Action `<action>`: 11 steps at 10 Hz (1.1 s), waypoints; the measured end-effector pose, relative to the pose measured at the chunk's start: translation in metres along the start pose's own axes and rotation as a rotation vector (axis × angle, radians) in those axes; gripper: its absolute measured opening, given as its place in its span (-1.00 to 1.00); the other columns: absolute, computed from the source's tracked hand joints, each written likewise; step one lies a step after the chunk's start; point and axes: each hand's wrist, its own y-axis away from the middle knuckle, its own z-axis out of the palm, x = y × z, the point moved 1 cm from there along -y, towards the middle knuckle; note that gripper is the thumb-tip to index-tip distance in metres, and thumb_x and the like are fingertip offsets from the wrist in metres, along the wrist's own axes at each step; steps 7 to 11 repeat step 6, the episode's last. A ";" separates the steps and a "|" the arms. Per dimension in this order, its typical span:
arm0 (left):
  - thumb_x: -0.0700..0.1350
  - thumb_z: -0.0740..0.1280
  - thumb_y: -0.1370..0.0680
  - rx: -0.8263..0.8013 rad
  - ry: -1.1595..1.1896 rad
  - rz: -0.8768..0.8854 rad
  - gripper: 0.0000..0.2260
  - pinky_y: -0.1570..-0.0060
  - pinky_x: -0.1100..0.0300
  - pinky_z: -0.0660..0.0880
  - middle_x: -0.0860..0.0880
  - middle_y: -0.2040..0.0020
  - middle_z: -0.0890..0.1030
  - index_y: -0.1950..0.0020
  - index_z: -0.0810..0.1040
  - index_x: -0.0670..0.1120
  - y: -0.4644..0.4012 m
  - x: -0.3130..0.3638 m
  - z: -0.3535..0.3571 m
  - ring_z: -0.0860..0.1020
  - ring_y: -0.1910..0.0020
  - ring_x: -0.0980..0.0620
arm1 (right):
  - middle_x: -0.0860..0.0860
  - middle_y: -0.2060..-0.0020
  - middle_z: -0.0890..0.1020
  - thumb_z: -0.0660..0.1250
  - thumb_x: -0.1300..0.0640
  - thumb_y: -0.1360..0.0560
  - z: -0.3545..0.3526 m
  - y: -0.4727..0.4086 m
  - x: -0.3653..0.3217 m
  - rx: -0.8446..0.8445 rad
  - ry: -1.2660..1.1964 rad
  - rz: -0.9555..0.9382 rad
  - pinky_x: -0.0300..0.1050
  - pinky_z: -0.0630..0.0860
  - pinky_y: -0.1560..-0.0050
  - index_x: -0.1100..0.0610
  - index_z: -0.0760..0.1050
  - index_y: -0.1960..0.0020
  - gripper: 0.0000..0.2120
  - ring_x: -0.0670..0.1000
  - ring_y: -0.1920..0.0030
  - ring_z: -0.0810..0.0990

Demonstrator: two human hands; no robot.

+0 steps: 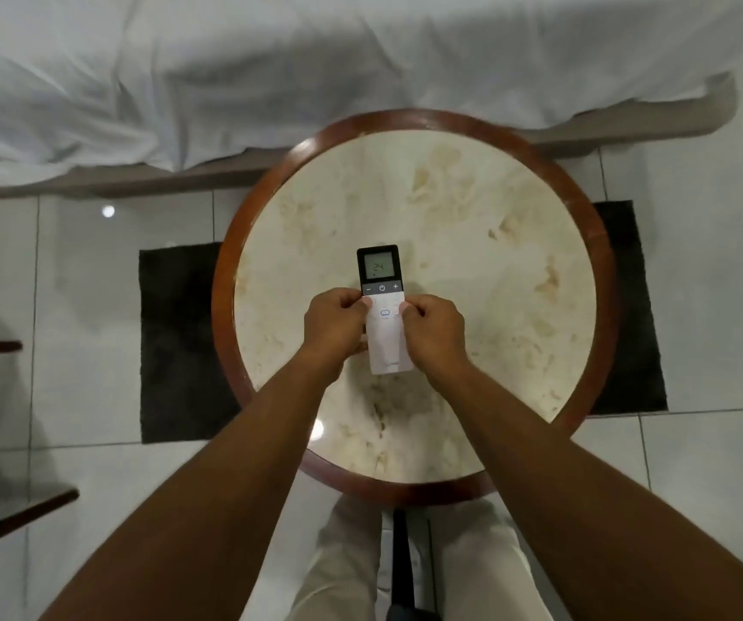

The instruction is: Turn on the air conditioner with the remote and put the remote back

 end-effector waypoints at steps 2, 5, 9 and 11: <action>-0.16 0.29 -0.56 0.029 -0.095 0.012 -0.89 0.02 -0.12 0.62 -0.12 0.01 0.69 0.06 0.62 -0.06 -0.015 -0.041 0.018 0.66 0.04 -0.11 | 0.16 0.03 0.73 0.23 0.20 -0.61 0.015 -0.009 0.038 0.007 0.146 0.003 -0.13 0.47 0.18 0.23 0.68 -0.06 -0.75 0.08 0.14 0.63; -0.14 0.32 -0.56 0.033 -0.132 0.043 -0.90 0.06 -0.12 0.63 -0.10 0.05 0.70 0.06 0.63 -0.08 -0.015 -0.057 0.017 0.66 0.10 -0.06 | 0.14 0.07 0.73 0.25 0.21 -0.59 0.024 -0.009 0.049 0.065 0.210 -0.054 -0.19 0.41 0.29 0.23 0.70 -0.01 -0.76 0.03 0.18 0.60; -0.11 0.31 -0.56 0.008 -0.220 0.092 -0.83 -0.06 -0.09 0.60 -0.09 -0.04 0.69 -0.08 0.64 -0.10 -0.012 -0.056 0.011 0.64 0.01 -0.07 | 0.11 0.19 0.68 0.24 0.19 -0.59 0.018 -0.005 0.050 0.031 0.198 -0.036 -0.19 0.37 0.33 0.20 0.66 0.15 -0.74 0.04 0.22 0.58; -0.11 0.31 -0.56 0.008 -0.220 0.092 -0.83 -0.06 -0.09 0.60 -0.09 -0.04 0.69 -0.08 0.64 -0.10 -0.012 -0.056 0.011 0.64 0.01 -0.07 | 0.11 0.19 0.68 0.24 0.19 -0.59 0.018 -0.005 0.050 0.031 0.198 -0.036 -0.19 0.37 0.33 0.20 0.66 0.15 -0.74 0.04 0.22 0.58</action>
